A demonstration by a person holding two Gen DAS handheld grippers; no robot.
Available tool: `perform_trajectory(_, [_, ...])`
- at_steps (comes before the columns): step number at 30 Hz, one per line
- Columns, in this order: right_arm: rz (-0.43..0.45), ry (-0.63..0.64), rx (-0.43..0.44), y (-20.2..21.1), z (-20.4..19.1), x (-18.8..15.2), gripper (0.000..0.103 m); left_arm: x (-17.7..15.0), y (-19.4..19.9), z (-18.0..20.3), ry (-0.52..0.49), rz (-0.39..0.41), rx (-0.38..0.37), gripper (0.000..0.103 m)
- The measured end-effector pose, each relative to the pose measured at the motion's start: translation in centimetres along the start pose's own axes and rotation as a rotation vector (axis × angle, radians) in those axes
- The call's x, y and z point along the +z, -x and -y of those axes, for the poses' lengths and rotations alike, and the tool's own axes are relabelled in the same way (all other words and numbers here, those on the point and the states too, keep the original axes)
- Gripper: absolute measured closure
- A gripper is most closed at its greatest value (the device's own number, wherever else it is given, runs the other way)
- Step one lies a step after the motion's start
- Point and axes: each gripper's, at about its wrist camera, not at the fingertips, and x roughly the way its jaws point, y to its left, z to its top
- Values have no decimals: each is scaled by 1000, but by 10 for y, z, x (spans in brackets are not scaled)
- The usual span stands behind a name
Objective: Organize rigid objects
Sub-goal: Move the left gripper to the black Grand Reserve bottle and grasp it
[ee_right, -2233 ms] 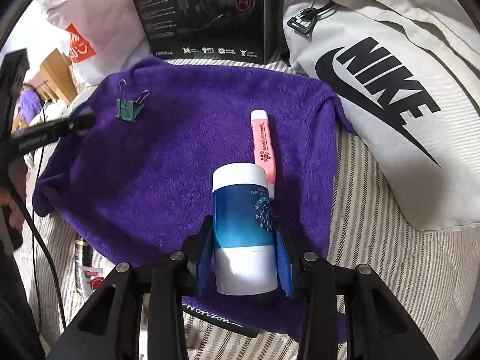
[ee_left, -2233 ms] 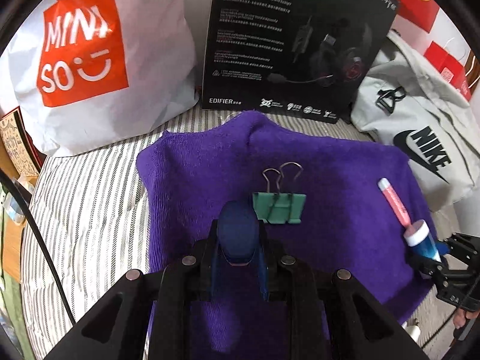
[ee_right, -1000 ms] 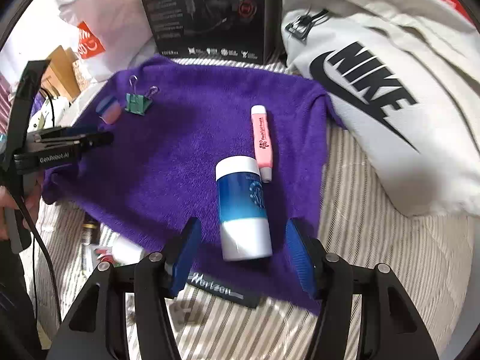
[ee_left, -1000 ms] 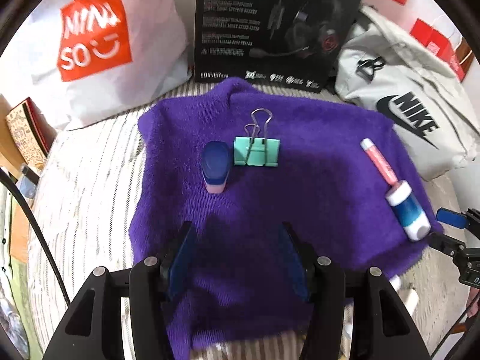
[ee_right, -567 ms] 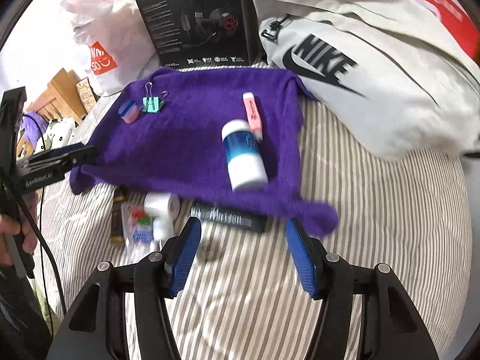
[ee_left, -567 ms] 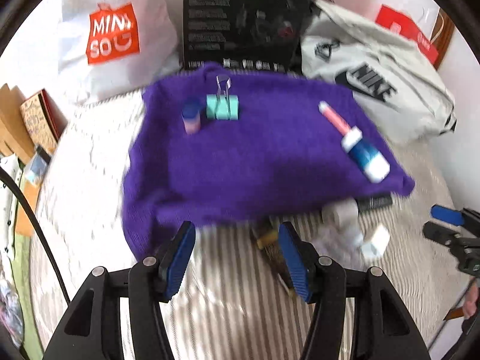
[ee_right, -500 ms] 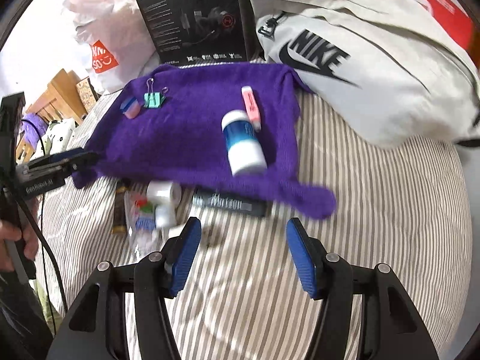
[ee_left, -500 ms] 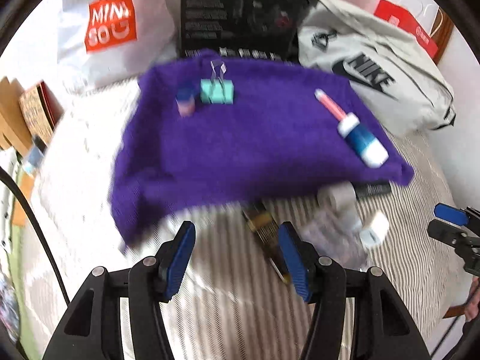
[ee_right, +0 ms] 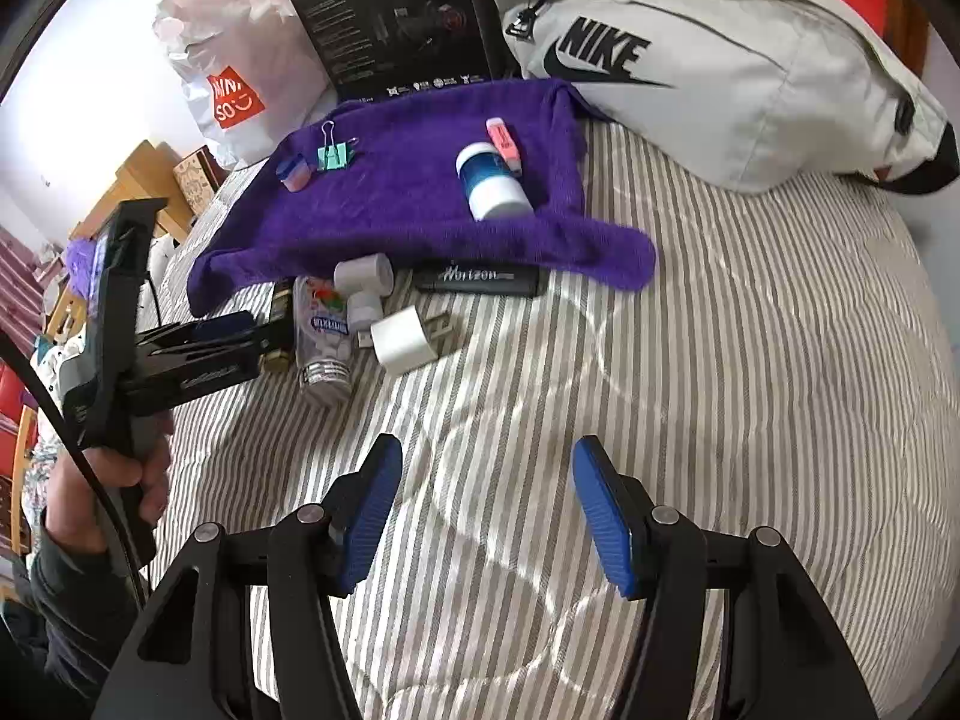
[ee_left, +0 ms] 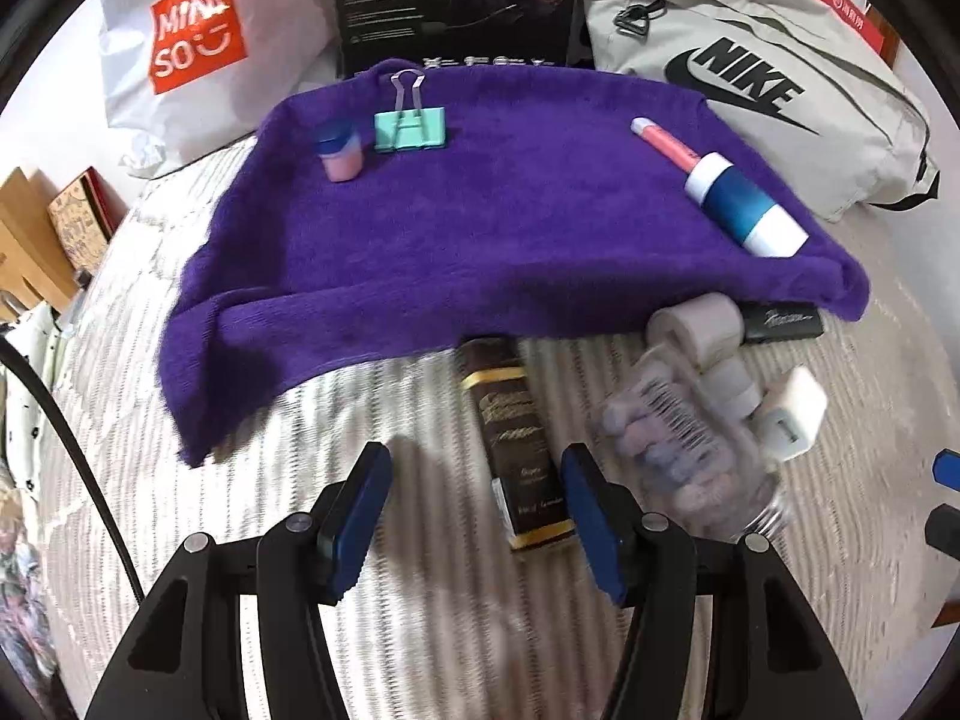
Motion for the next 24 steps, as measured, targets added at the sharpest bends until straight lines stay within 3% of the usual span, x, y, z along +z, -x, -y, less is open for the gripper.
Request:
perform_trajectory(7, [-21, -10, 9, -10, 4, -6, 44, 3, -3, -4, -29, 17, -15, 48])
perform_trajectory(8, [-24, -10, 12, -12, 4, -5, 44, 4, -3, -3, -32, 16, -29, 51])
perform_trajectory(10, [-27, -9, 18, -16, 3, -3, 44, 6, -3, -2, -37, 25, -48, 72])
perform_trajectory(13, [-25, -10, 24, -20, 2, -1, 44, 6, -3, -1, -50, 34, -75, 80])
perform_trajectory(24, [-10, -7, 12, -51, -4, 40, 44, 5, -3, -4, -51, 34, -109, 80])
